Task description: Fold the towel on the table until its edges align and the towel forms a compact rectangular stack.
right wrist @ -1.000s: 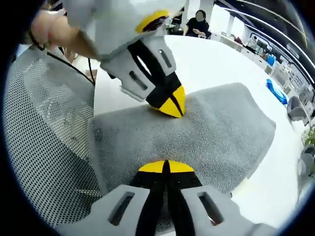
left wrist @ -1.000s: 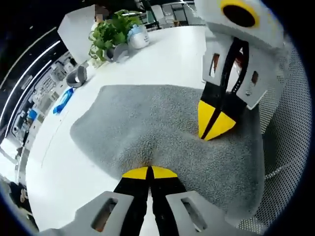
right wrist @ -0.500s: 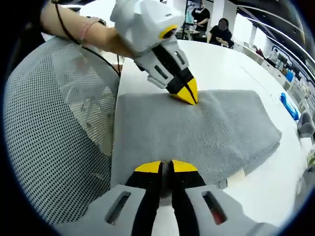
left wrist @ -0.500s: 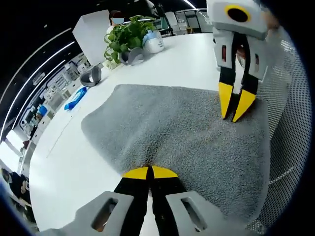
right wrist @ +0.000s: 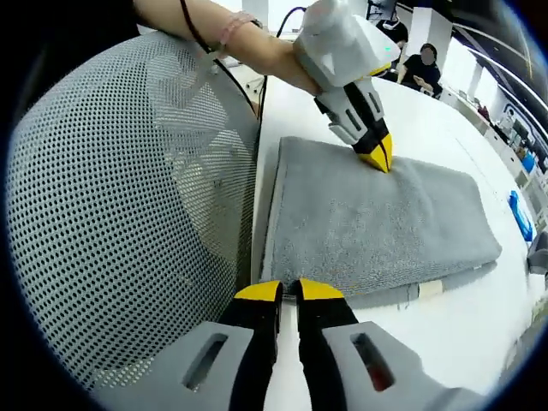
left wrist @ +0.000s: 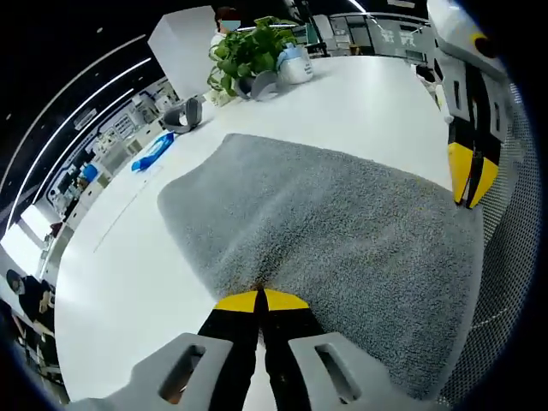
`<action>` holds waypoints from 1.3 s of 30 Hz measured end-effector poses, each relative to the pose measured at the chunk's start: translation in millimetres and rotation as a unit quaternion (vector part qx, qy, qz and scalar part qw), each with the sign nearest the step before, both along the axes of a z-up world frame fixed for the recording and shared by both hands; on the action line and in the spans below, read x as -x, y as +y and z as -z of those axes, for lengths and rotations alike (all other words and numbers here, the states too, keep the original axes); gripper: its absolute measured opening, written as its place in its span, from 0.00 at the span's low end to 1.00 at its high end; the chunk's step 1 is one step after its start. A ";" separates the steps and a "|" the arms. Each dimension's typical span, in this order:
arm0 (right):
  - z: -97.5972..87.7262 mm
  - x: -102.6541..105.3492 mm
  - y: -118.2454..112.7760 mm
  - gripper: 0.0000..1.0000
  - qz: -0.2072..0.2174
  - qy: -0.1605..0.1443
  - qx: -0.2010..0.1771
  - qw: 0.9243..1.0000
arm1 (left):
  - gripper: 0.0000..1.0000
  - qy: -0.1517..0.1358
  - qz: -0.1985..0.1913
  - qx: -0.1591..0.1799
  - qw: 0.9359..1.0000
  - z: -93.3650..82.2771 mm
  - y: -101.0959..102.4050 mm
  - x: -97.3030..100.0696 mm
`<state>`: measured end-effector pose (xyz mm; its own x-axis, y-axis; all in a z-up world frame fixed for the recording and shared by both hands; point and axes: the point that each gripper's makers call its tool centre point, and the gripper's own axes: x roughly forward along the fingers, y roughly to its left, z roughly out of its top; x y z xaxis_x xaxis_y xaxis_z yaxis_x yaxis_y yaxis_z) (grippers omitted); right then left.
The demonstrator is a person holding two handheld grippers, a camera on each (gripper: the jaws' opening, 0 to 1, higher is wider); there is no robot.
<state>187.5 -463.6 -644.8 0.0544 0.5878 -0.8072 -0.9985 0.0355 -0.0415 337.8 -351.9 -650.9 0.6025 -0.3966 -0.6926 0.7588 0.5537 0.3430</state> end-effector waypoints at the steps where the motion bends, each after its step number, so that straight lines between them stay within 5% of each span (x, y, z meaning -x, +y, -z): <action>1: 0.0 0.2 -0.1 0.04 -0.003 -0.001 0.000 1.000 | 0.01 0.000 -0.001 0.003 1.000 0.0 0.2 0.0; 6: -2.6 5.3 -2.5 0.03 -0.017 -0.003 0.004 1.000 | 0.01 0.005 -0.008 0.019 1.000 -0.3 0.4 -0.3; 10: -1.5 8.3 -2.7 0.03 -0.028 -0.007 0.006 1.000 | 0.01 -0.006 0.035 0.004 0.999 -5.4 -6.2 2.7; 12: -1.3 7.6 -1.9 0.03 -0.028 -0.006 0.005 1.000 | 0.01 -0.016 0.043 0.042 0.998 -19.6 -19.3 1.2; 14: -1.8 8.4 -2.5 0.04 -0.028 -0.005 0.006 1.000 | 0.01 -0.033 0.059 0.118 0.991 -47.0 -42.7 3.4; 16: -2.4 11.4 -3.2 0.08 -0.030 -0.002 0.007 1.000 | 0.01 -0.013 0.099 0.153 0.983 -59.8 -63.7 20.1; 19: 3.6 14.2 -4.3 0.09 -0.051 -0.017 0.027 0.998 | 0.01 0.041 0.177 0.153 0.971 -54.6 -88.1 55.7; 22: 8.2 13.4 -2.8 0.09 -0.065 -0.029 0.036 0.997 | 0.01 0.116 0.229 0.165 0.952 -44.1 -106.0 92.1; 29: 13.2 11.4 -3.4 0.08 -0.096 -0.062 0.054 0.992 | 0.01 0.151 0.237 0.088 0.956 -5.5 -94.3 101.2; 31: 14.0 10.3 -3.6 0.07 -0.102 -0.068 0.053 0.991 | 0.01 0.158 0.234 0.092 0.955 -5.1 -93.7 102.0; 34: 13.1 8.7 -3.2 0.05 -0.074 -0.034 0.051 0.995 | 0.01 0.166 0.230 0.115 0.952 -12.5 -97.8 103.7; 39: 2.4 -0.1 -1.4 0.01 0.022 0.047 0.005 0.999 | 0.05 0.203 0.251 0.180 0.929 -32.1 -113.9 122.4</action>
<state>187.6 -464.9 -647.2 0.0048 0.5781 -0.8160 -0.9955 0.0799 0.0508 215.4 -465.8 -618.8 -0.0032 -0.8070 -0.5905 0.9791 0.1177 -0.1661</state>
